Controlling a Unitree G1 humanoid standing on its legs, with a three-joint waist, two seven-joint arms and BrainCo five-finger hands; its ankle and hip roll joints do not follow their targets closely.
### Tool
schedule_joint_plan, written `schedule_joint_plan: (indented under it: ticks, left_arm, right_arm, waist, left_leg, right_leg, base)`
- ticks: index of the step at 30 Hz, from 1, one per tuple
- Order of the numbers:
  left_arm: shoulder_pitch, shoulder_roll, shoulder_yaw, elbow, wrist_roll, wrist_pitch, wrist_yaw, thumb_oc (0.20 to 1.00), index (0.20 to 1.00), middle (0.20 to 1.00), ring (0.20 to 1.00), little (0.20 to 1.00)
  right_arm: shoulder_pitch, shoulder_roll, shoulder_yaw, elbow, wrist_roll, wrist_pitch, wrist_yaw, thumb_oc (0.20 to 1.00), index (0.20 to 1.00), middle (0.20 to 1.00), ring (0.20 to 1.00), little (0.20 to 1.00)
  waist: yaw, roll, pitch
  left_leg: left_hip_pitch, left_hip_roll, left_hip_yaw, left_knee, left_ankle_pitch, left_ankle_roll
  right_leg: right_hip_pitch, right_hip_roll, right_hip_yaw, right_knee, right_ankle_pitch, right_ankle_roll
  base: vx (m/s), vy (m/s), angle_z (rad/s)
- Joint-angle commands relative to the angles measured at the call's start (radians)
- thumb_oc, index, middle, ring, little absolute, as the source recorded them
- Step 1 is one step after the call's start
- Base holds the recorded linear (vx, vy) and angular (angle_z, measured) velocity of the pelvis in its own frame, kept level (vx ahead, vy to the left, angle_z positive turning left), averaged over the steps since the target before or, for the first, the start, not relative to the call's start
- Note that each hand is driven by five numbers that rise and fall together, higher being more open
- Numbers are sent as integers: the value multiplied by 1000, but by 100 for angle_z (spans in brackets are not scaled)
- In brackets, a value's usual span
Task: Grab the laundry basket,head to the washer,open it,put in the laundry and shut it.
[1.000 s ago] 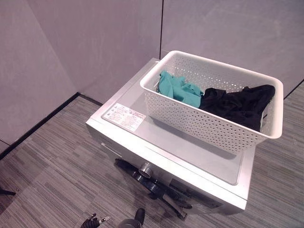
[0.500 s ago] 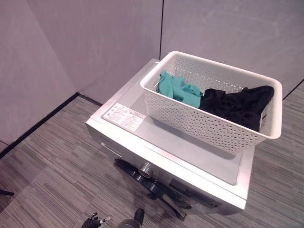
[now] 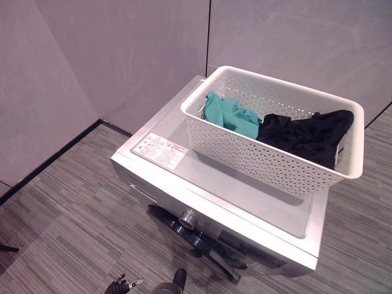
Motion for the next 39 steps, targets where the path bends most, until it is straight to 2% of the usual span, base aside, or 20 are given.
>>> schedule_joint_plan:
  ticks: [1,13,17,20,39]
  left_arm:
    - [-32,-12,-3,67,38,-27,19,1000,1000,1000,1000,1000]
    - [-29,-9,-2,64,31,-29,19,1000,1000,1000,1000,1000]
    - [-23,-4,-1,52,25,-33,25,1000,1000,1000,1000,1000]
    - [-24,1,-9,31,30,-40,30,1000,1000,1000,1000,1000]
    - [-28,-13,-10,56,39,-35,19,1000,1000,1000,1000,1000]
  right_arm:
    - [34,-25,38,20,-21,13,19,1000,1000,1000,1000,1000]
    - [30,-29,44,9,-33,8,14,1000,1000,1000,1000,1000]
    - [-37,-48,65,-79,-6,-18,-6,1000,1000,1000,1000,1000]
    - [-53,-52,122,-138,-46,-28,-10,1000,1000,1000,1000,1000]
    - [9,-4,92,-57,17,-10,45,1000,1000,1000,1000,1000]
  waist:
    - [15,45,-4]
    - [10,41,-11]
    - [18,42,-10]
    - [27,44,-8]
    - [17,48,-8]
  left_leg:
    - [-9,63,-23,9,-31,-3]
    - [-12,66,-21,4,-30,-3]
    - [-11,64,-22,4,-30,-3]
    - [-9,63,-27,4,-30,-4]
    - [-1,60,-27,2,-34,-4]
  right_leg:
    - [-30,-63,-55,0,13,46]
    - [-36,-62,-56,0,12,48]
    - [-35,-63,-55,0,13,48]
    - [-32,-65,-63,0,13,49]
    - [-27,-66,-69,0,11,46]
  base:
    - [0,0,0]
    - [0,0,0]
    - [0,0,0]
    - [0,0,0]
    - [3,2,3]
